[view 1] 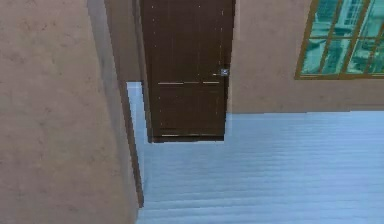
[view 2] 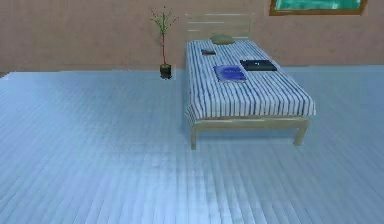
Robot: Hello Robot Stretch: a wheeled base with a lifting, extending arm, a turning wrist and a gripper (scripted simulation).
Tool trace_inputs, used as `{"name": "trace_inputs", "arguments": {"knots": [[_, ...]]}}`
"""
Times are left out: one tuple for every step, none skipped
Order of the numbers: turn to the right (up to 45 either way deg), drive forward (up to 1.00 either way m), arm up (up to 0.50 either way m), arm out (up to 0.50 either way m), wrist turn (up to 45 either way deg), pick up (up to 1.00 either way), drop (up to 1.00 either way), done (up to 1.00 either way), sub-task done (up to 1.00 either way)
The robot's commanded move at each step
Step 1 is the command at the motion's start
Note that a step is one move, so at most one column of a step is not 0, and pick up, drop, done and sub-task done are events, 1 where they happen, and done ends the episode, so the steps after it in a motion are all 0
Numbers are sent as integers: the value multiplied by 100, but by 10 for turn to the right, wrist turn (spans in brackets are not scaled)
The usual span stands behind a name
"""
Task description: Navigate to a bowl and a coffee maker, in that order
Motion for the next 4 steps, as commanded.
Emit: {"name": "trace_inputs", "arguments": {"knots": [[0,100,0,0,0,0,0,0,0],[-240,0,0,0,0,0,0,0,0],[0,85,0,0,0,0,0,0,0],[-450,0,0,0,0,0,0,0,0]]}}
